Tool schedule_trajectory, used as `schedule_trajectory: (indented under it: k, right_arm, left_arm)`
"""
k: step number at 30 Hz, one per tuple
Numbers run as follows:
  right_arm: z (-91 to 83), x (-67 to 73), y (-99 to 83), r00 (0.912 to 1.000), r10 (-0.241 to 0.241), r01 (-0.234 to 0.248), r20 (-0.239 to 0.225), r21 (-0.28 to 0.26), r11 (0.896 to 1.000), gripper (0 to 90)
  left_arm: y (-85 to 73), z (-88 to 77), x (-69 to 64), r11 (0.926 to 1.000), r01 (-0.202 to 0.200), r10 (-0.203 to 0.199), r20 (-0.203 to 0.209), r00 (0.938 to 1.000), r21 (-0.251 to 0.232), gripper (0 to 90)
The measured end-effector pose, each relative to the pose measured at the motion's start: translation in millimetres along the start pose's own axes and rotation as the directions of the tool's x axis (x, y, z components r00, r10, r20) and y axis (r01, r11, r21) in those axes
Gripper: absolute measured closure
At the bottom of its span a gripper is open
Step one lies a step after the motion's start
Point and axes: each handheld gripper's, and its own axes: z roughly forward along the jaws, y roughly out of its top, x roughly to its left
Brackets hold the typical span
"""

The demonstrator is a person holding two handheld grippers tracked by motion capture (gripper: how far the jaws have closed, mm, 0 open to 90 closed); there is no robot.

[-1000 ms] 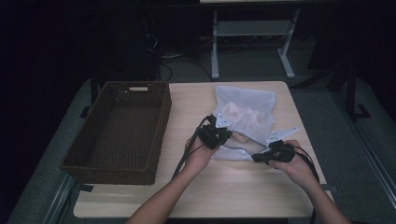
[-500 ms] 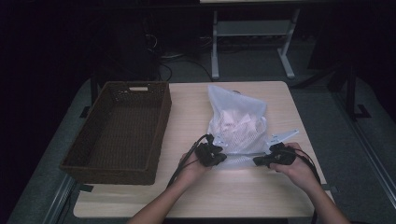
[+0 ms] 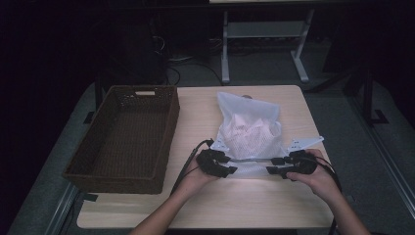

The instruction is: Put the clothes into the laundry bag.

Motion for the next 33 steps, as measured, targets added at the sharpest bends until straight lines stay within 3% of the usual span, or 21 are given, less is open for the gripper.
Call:
schedule_trajectory:
  k: [6, 17, 23, 33]
  right_arm:
    - [0.1, 1.8, -0.1, 0.9993, 0.007, -0.006, 0.036, -0.027, 1.000, 37.4]
    - [3.0, 6.4, -5.2, 0.9980, 0.002, 0.000, 0.064, -0.033, 0.999, 30.7]
    - [-3.8, 8.3, -9.0, 0.9975, -0.001, 0.004, 0.070, -0.042, 0.999, 29.8]
    - [-24.4, 14.1, -31.3, 0.9964, 0.009, -0.004, 0.084, -0.059, 0.998, 27.7]
  left_arm:
    - [-11.8, -14.8, 1.5, 0.9994, -0.005, 0.004, -0.024, 0.9997, -0.035, 32.5]
    - [-21.0, -27.5, 3.6, 0.9986, 0.006, -0.010, -0.066, 0.9978, -0.052, 17.4]
    - [-26.1, -30.3, -2.3, 0.9997, -0.016, 0.014, -0.075, 0.9971, -0.018, 15.8]
    - [-48.2, -51.1, -16.4, 0.9985, 0.013, -0.017, -0.078, 0.9968, -0.054, 14.8]
